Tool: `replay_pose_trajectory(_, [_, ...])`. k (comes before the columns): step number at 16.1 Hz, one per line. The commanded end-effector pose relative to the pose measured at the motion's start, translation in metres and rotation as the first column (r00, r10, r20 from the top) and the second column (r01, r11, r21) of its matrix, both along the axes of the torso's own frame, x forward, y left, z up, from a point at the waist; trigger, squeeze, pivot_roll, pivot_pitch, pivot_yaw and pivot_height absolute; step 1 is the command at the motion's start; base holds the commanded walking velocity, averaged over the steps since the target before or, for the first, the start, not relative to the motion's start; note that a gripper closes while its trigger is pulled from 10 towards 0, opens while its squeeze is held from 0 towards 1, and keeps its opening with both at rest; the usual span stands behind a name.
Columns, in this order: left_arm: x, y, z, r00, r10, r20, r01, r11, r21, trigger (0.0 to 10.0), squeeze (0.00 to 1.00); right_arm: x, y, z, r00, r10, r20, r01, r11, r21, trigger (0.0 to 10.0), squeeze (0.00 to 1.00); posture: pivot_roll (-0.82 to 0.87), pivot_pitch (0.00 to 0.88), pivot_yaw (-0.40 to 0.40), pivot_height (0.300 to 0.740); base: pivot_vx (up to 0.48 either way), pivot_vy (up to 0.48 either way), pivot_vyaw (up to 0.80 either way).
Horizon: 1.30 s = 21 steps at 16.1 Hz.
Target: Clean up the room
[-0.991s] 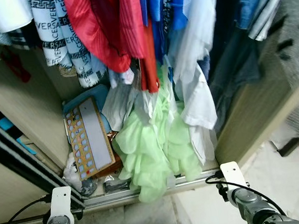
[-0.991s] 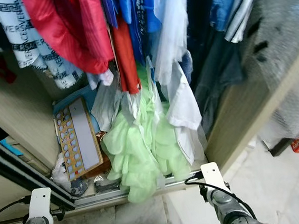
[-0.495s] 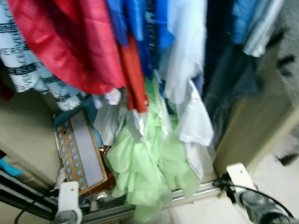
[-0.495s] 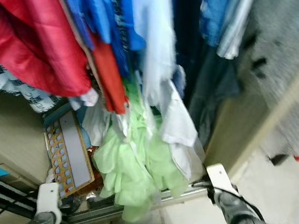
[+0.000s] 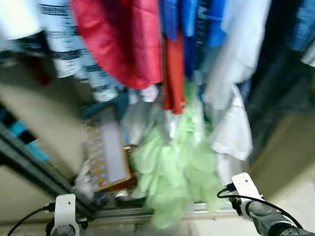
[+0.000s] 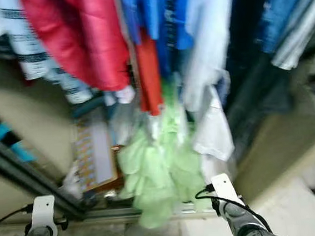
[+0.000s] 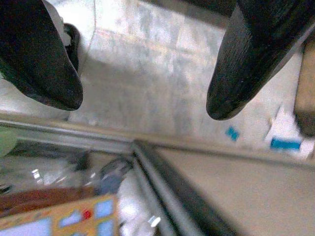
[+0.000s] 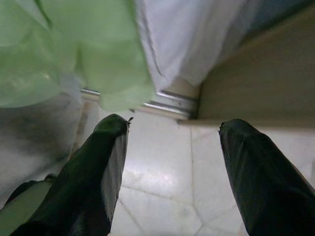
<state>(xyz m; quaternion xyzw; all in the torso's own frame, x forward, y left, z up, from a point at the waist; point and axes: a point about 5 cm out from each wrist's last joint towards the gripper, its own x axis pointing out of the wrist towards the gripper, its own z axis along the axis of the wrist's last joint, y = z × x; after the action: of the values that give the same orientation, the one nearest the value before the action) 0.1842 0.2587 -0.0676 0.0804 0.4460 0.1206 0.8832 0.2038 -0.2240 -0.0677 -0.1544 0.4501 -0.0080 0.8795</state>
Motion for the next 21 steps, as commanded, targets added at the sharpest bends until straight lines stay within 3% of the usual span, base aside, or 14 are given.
replay_pose_trajectory(1, [-0.003, 0.004, 0.0, 1.0, 0.022, -0.009, -0.022, 1.0, 0.004, 10.0, 0.0, 0.002, 0.0, 0.001, 1.0, -0.003, 0.005, 0.003, 1.0, 0.008, 10.0, 0.0, -0.07, 0.0, 0.009, 0.74, 0.0, 0.0, 0.0])
replay_pose_trajectory(3, [-0.002, 0.004, 0.0, 0.999, 0.036, 0.003, -0.036, 0.999, -0.012, 10.0, 0.0, 0.004, -0.001, 0.003, 0.999, -0.029, 0.028, 0.029, 0.999, 0.016, 10.0, 0.0, -0.07, 0.0, 0.009, 0.74, 0.0, 0.0, 0.0])
replay_pose_trajectory(6, [0.017, 0.011, 0.015, 0.983, 0.111, 0.147, -0.099, 0.991, -0.088, 10.0, 0.0, 0.028, -0.008, 0.021, 0.976, -0.144, 0.161, 0.132, 0.988, 0.081, 10.0, 0.0, -0.06, 0.0, 0.006, 0.74, 0.0, 0.0, 0.0])
replay_pose_trajectory(8, [0.041, 0.022, 0.037, 0.945, 0.109, 0.308, -0.069, 0.988, -0.137, 10.0, 0.0, 0.06, -0.014, 0.048, 0.941, -0.135, 0.309, 0.107, 0.989, 0.106, 10.0, 0.0, -0.05, 0.0, -0.001, 0.74, 0.0, 0.0, 0.0])
replay_pose_trajectory(10, [0.058, 0.022, 0.054, 0.914, 0.057, 0.402, -0.001, 0.99, -0.138, 10.0, 0.0, 0.082, -0.013, 0.069, 0.923, -0.033, 0.383, 0.007, 0.997, 0.071, 10.0, 0.0, -0.05, 0.0, -0.002, 0.74, 0.0, 0.0, 0.0])
replay_pose_trajectory(11, [0.066, 0.019, 0.06, 0.894, 0.04, 0.446, 0.028, 0.989, -0.145, 10.0, 0.0, 0.09, -0.009, 0.075, 0.917, -0.006, 0.4, -0.027, 0.997, 0.076, 10.0, 0.0, -0.05, 0.0, -0.006, 0.74, 0.0, 0.0, 0.0])
replay_pose_trajectory(13, [0.082, 0.005, 0.079, 0.819, -0.045, 0.572, 0.137, 0.983, -0.118, 10.0, 0.0, 0.105, 0.004, 0.088, 0.899, 0.027, 0.438, -0.084, 0.99, 0.111, 10.0, 0.0, -0.05, 0.0, -0.012, 0.74, 0.0, 0.0, 0.0])
replay_pose_trajectory(15, [0.08, -0.003, 0.088, 0.758, -0.119, 0.641, 0.216, 0.974, -0.075, 10.0, 0.0, 0.106, 0.011, 0.091, 0.883, 0.041, 0.468, -0.12, 0.983, 0.139, 10.0, 0.0, -0.05, 0.0, -0.01, 0.74, 0.0, 0.0, 0.0])
replay_pose_trajectory(18, [0.058, -0.012, 0.108, 0.649, -0.137, 0.749, 0.244, 0.969, -0.035, 10.0, 0.0, 0.093, 0.015, 0.103, 0.826, 0.058, 0.56, -0.168, 0.975, 0.146, 10.0, 0.0, -0.04, 0.0, -0.008, 0.74, 0.0, 0.0, 0.0])
replay_pose_trajectory(20, [0.033, -0.02, 0.12, 0.591, -0.125, 0.797, 0.227, 0.974, -0.016, 10.0, 0.0, 0.062, 0.012, 0.121, 0.782, 0.09, 0.617, -0.191, 0.977, 0.099, 10.0, 0.0, -0.02, 0.0, -0.007, 0.74, 0.0, 0.0, 0.0])
replay_pose_trajectory(21, [0.029, -0.022, 0.12, 0.591, -0.108, 0.8, 0.214, 0.976, -0.026, 10.0, 0.0, 0.055, 0.015, 0.124, 0.772, 0.104, 0.628, -0.206, 0.974, 0.092, 10.0, 0.0, -0.02, 0.0, -0.005, 0.74, 0.0, 0.0, 0.0])
